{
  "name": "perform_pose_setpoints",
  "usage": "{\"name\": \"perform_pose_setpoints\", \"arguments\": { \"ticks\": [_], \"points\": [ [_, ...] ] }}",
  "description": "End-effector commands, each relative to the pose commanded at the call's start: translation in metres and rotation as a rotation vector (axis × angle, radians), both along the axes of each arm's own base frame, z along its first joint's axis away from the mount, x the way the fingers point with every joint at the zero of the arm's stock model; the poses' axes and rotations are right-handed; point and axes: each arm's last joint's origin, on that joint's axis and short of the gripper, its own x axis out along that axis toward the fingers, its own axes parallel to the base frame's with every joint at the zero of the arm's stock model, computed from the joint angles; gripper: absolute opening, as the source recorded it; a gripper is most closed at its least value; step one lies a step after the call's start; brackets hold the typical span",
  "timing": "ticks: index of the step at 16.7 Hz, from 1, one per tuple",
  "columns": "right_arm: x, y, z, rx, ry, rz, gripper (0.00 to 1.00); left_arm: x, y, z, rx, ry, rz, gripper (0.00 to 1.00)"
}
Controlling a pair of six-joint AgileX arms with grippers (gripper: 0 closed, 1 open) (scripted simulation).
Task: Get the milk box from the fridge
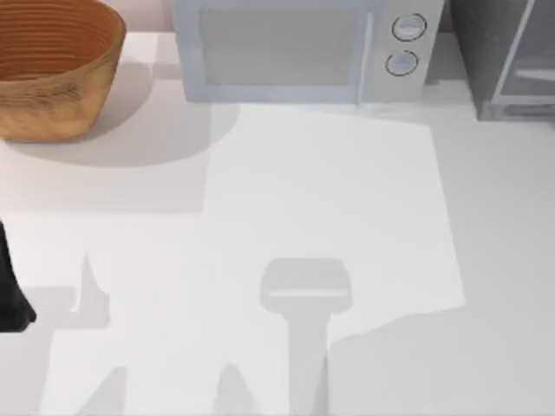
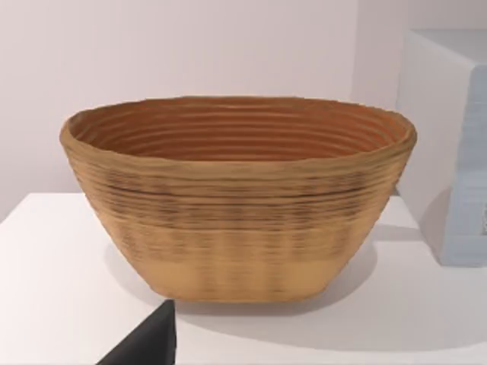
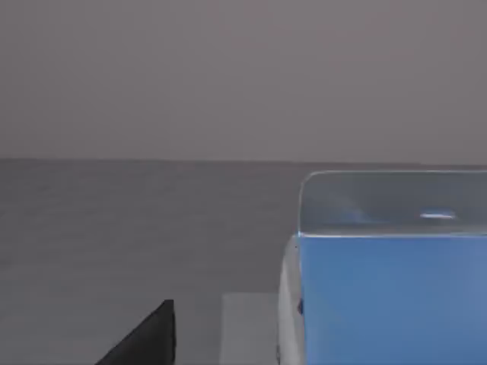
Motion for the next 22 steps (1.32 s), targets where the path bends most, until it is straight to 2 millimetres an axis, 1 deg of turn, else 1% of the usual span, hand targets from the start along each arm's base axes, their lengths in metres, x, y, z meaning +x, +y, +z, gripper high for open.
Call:
{"name": "perform_pose_setpoints", "arguments": {
  "ticks": [1, 5, 18, 19, 22],
  "points": [
    [0.0028, 0.0006, 0.0000, 0.001, 0.003, 0.000, 1.00, 0.0000, 0.0000, 0.0000, 0.000, 0.000, 0.000, 1.00],
    [0.0034, 0.0007, 0.0001, 0.001, 0.003, 0.000, 1.00, 0.0000, 0.0000, 0.0000, 0.000, 0.000, 0.000, 1.00],
    [0.0034, 0.0007, 0.0001, 0.001, 0.003, 0.000, 0.02, 0.0000, 0.0000, 0.0000, 0.000, 0.000, 0.000, 1.00],
    [0.0034, 0.0007, 0.0001, 0.001, 0.003, 0.000, 0.00, 0.0000, 0.0000, 0.0000, 0.000, 0.000, 0.000, 1.00],
    [0.0034, 0.0007, 0.0001, 0.001, 0.003, 0.000, 0.00, 0.0000, 0.0000, 0.0000, 0.000, 0.000, 0.000, 1.00]
  ]
}}
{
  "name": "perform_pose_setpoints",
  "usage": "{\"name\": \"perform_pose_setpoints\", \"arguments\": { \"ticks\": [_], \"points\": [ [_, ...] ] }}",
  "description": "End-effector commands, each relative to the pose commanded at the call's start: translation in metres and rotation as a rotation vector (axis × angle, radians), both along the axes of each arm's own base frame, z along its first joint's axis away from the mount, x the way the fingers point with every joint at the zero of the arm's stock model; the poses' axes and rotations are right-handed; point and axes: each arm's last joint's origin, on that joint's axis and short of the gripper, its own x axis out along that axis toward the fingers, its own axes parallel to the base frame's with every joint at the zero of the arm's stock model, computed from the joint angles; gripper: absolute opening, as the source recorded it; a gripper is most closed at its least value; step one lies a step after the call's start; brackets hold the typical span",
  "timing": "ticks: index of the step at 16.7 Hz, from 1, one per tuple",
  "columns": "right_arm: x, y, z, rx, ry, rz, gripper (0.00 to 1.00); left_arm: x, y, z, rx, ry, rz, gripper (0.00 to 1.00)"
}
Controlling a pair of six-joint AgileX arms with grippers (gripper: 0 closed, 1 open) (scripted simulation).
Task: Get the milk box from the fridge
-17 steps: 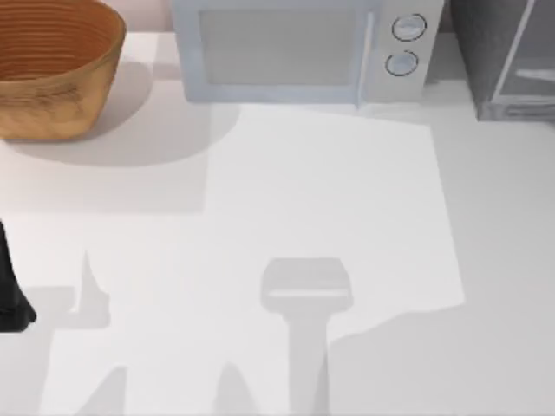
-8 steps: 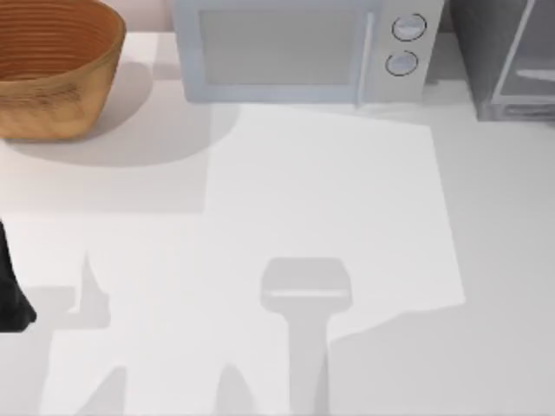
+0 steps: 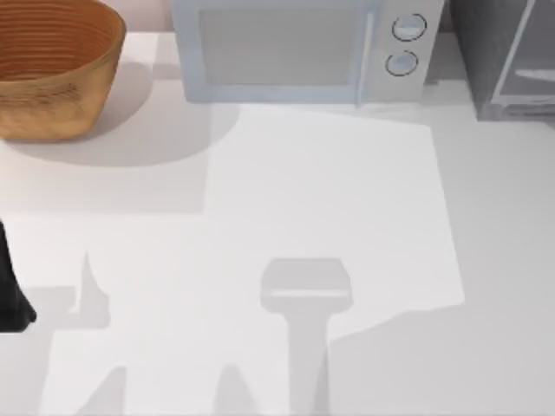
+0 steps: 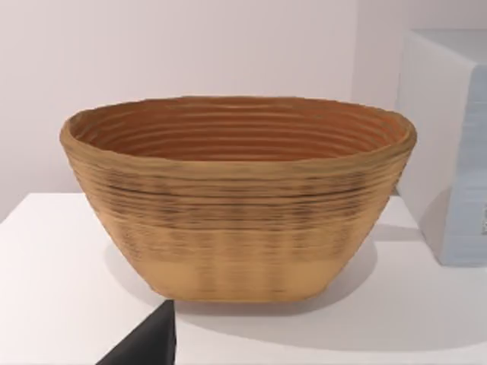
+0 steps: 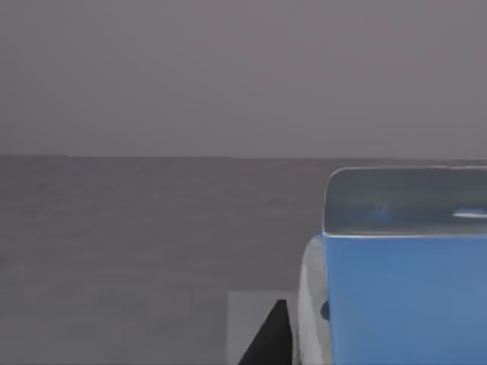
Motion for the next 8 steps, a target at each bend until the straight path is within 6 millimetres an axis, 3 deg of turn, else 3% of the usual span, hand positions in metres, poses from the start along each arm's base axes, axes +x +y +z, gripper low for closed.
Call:
{"name": "perform_pose_setpoints", "arguments": {
  "ticks": [6, 8],
  "points": [
    [0.000, -0.001, 0.002, 0.001, -0.001, -0.003, 0.00, 0.000, 0.000, 0.000, 0.000, 0.000, 0.000, 1.00],
    [0.000, -0.001, 0.013, 0.001, 0.000, -0.003, 0.00, 0.000, 0.000, 0.000, 0.000, 0.000, 0.000, 1.00]
  ]
}}
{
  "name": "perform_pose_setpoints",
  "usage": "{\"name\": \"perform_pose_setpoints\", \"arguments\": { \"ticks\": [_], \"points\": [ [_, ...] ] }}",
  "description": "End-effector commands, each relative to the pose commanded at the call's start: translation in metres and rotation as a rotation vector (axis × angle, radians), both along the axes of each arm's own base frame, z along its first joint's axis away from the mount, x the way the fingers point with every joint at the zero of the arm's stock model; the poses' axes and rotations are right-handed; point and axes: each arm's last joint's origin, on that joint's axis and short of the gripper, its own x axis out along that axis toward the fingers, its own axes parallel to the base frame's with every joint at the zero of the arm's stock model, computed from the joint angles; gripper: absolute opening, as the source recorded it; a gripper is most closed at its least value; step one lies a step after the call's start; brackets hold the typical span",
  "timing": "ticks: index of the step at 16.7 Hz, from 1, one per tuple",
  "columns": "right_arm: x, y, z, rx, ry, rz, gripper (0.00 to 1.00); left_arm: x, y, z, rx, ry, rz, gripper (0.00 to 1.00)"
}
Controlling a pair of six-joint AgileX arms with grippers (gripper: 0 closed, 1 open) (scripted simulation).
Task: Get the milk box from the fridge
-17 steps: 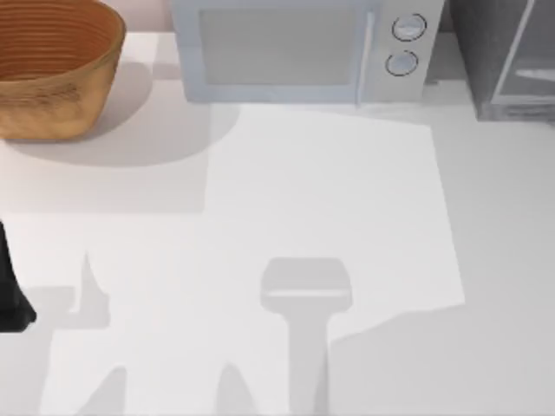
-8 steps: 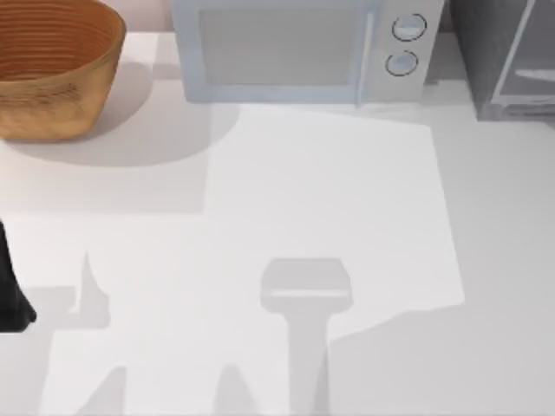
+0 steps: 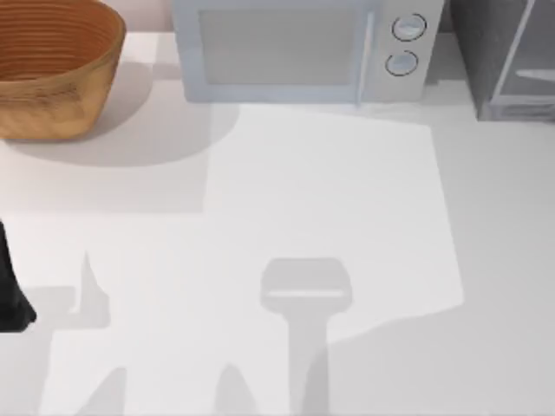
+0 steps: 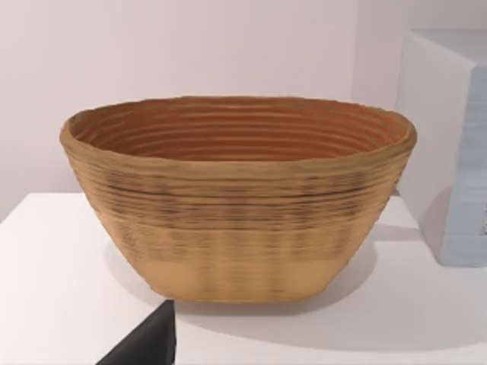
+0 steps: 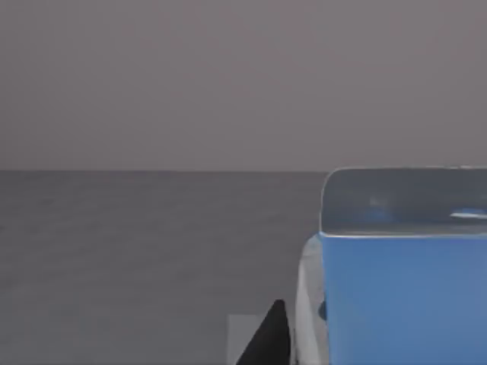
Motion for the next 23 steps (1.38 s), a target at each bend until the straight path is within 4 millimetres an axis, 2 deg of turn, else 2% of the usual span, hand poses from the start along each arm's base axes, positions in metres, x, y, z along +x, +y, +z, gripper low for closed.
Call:
{"name": "perform_pose_setpoints", "arguments": {
  "ticks": [3, 5, 11, 14, 20, 23],
  "points": [
    [0.000, 0.000, 0.028, 0.000, -0.003, 0.001, 0.00, 0.000, 0.000, 0.000, 0.000, 0.000, 0.000, 1.00],
    [-0.001, 0.000, 0.037, 0.001, -0.001, 0.001, 0.00, 0.000, 0.000, 0.000, 0.000, 0.000, 0.000, 1.00],
    [-0.004, 0.000, 0.038, 0.002, -0.004, 0.003, 0.00, 0.000, 0.000, 0.000, 0.000, 0.000, 0.000, 1.00],
    [-0.024, -0.001, 0.040, 0.002, -0.009, 0.005, 0.00, 0.000, 0.000, 0.000, 0.000, 0.000, 0.000, 1.00],
    [-0.090, 0.001, 0.035, 0.007, 0.010, 0.001, 0.00, 0.000, 0.000, 0.000, 0.000, 0.000, 0.000, 1.00],
    [-0.100, 0.001, 0.037, 0.002, -0.001, 0.000, 0.00, 0.000, 0.000, 0.000, 0.000, 0.000, 0.000, 1.00]
  ]
}}
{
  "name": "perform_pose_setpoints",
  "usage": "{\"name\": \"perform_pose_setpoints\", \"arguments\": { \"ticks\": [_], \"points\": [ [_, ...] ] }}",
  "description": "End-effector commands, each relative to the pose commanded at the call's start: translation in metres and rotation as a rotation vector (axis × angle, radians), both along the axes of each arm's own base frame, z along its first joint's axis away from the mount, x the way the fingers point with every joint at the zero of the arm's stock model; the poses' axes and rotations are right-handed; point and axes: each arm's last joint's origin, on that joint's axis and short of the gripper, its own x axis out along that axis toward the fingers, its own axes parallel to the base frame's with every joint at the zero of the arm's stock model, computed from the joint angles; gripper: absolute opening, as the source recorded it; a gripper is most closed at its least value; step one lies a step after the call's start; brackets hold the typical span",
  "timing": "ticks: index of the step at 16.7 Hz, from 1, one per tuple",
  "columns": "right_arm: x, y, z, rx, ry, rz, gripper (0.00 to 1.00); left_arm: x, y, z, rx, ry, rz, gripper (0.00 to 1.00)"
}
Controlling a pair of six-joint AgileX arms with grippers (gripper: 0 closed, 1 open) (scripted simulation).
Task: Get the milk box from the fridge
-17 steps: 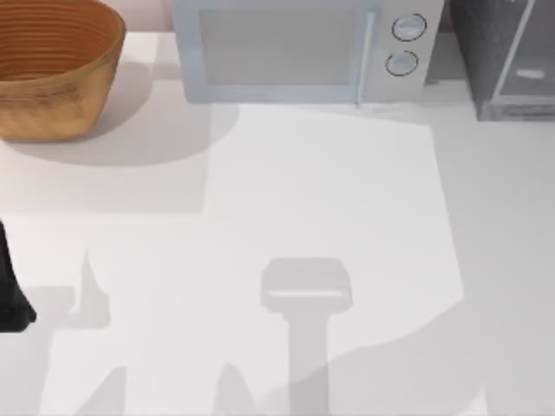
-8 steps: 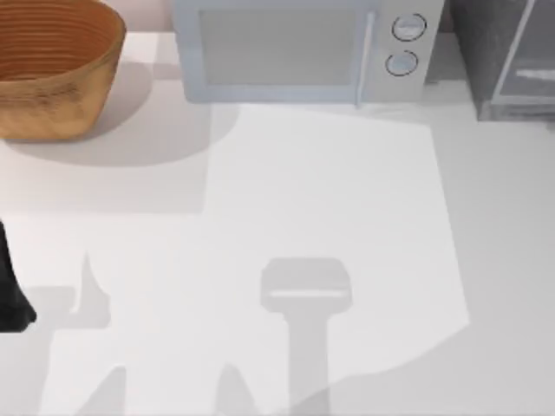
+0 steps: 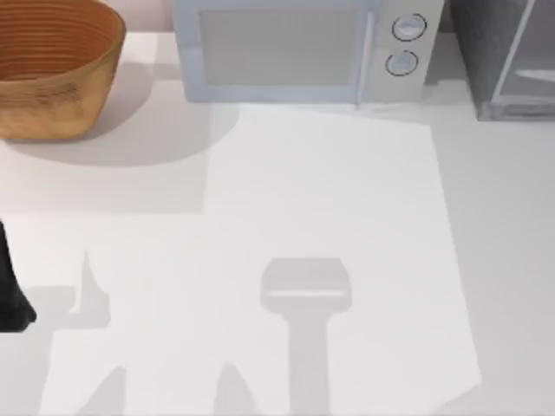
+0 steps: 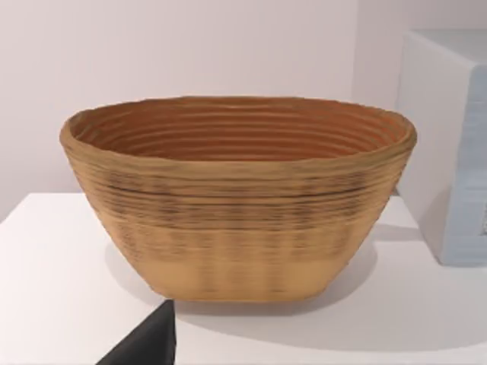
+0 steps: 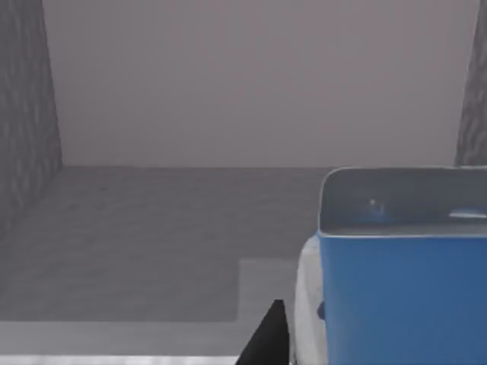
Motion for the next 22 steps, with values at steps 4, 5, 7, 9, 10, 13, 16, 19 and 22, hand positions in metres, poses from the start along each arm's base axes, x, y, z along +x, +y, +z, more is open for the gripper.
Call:
{"name": "perform_pose_setpoints", "arguments": {
  "ticks": [4, 5, 7, 9, 10, 13, 16, 19, 22],
  "points": [
    [0.001, 0.002, -0.002, 0.004, 0.005, 0.005, 0.00, 0.000, 0.000, 0.000, 0.000, 0.000, 0.000, 1.00],
    [0.001, 0.003, 0.000, 0.004, 0.006, 0.005, 0.00, 0.000, 0.000, 0.000, 0.000, 0.000, 0.000, 1.00],
    [-0.002, 0.008, 0.008, 0.003, 0.008, 0.008, 0.00, 0.000, 0.000, 0.000, 0.000, 0.000, 0.000, 1.00],
    [-0.009, 0.016, 0.024, 0.002, 0.010, 0.010, 0.00, 0.000, 0.000, 0.000, 0.000, 0.000, 0.000, 1.00],
    [-0.015, 0.022, 0.034, 0.002, 0.010, 0.011, 0.00, 0.000, 0.000, 0.000, 0.000, 0.000, 0.000, 1.00],
    [-0.043, 0.042, 0.068, -0.001, 0.002, 0.010, 0.00, 0.000, 0.000, 0.000, 0.000, 0.000, 0.000, 1.00],
    [-0.088, 0.066, 0.099, -0.003, -0.013, 0.008, 0.00, 0.000, 0.000, 0.000, 0.000, 0.000, 0.000, 1.00],
    [-0.142, 0.088, 0.110, 0.000, -0.028, 0.007, 0.00, 0.000, 0.000, 0.000, 0.000, 0.000, 0.000, 1.00],
    [-0.190, 0.103, 0.100, 0.006, -0.036, 0.007, 0.00, 0.000, 0.000, 0.000, 0.000, 0.000, 0.000, 1.00]
  ]
}}
